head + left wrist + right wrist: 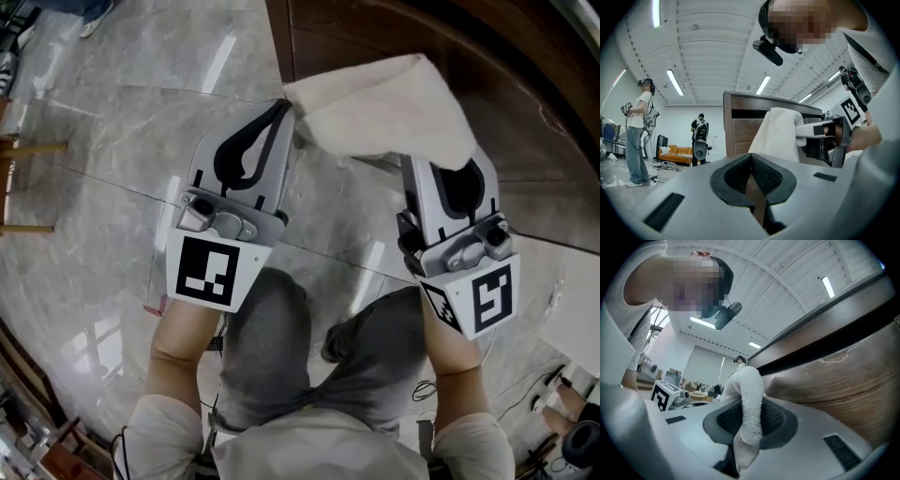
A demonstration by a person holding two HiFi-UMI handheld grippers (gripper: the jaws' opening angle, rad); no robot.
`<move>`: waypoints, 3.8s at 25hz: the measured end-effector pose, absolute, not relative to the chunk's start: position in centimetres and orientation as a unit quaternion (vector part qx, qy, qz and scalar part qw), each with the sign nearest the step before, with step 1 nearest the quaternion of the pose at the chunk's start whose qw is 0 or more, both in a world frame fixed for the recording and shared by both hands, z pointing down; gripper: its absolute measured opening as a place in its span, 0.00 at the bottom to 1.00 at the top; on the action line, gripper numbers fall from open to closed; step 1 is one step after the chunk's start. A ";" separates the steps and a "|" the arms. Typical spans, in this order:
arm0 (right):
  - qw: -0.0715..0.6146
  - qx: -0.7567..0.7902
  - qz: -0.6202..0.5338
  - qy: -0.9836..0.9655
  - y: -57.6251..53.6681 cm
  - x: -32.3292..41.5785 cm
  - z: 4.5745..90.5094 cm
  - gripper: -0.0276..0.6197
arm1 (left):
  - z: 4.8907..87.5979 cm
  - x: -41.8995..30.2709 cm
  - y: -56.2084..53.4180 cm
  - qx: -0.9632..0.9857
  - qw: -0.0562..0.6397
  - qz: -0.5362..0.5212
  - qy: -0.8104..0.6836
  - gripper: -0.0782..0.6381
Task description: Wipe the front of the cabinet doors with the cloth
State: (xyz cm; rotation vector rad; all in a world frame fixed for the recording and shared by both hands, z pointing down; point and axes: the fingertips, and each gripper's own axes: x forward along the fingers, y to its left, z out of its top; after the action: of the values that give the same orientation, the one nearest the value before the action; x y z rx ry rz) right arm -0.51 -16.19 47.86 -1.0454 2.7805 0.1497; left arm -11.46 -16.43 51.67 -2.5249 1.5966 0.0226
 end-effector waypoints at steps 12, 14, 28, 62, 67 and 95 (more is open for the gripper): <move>0.109 -0.360 0.098 0.921 -16.5 -1.3 48.5 0.17 | 53.6 -12.0 -16.2 -0.835 0.120 0.035 0.537 0.13; 0.106 -0.357 0.099 0.923 -16.7 -2.1 48.3 0.17 | 53.6 -12.3 -16.5 -0.836 0.118 0.036 0.534 0.13; 0.130 -0.317 0.067 0.937 -18.6 -6.2 45.6 0.17 | 52.6 -14.5 -15.7 -0.829 0.114 0.052 0.544 0.13; 0.138 -0.338 0.074 0.928 -18.5 -0.1 44.6 0.17 | 51.6 -10.8 -13.7 -0.833 0.130 0.062 0.534 0.13; 0.140 -0.346 0.068 0.925 -17.9 3.4 44.9 0.17 | 51.6 -7.8 -13.5 -0.839 0.133 0.058 0.524 0.13; 0.124 -0.424 0.090 0.893 -15.7 18.4 45.9 0.17 | 50.4 1.7 -12.5 -0.853 0.159 0.059 0.493 0.13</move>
State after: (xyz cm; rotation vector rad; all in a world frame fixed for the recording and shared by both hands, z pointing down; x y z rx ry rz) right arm 18.40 -15.75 45.91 -1.2354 2.6039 0.2615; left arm 1.67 -12.47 50.38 -2.4389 1.4082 0.1689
